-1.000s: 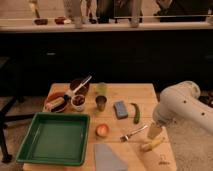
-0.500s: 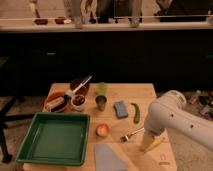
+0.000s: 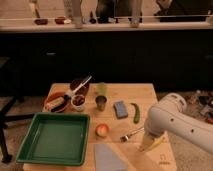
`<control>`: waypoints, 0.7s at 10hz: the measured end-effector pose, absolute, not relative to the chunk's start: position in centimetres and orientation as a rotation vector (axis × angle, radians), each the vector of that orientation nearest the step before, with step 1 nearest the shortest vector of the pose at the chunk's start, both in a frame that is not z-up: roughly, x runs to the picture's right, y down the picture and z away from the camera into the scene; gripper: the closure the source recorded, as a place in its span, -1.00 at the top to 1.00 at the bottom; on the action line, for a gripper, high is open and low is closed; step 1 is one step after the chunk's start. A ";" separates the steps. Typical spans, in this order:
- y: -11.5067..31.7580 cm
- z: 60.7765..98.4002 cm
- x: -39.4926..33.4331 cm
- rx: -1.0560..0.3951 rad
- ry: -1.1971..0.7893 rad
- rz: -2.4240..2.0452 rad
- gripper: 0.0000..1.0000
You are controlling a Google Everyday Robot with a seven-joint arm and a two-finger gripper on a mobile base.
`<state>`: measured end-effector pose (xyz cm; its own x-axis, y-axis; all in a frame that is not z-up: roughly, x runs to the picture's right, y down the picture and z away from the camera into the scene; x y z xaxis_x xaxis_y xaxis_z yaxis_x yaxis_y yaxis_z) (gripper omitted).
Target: Wipe tray with towel
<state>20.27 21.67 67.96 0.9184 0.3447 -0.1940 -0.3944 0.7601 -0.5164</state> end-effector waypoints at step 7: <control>26.9 68.5 16.4 -0.586 0.123 0.541 0.60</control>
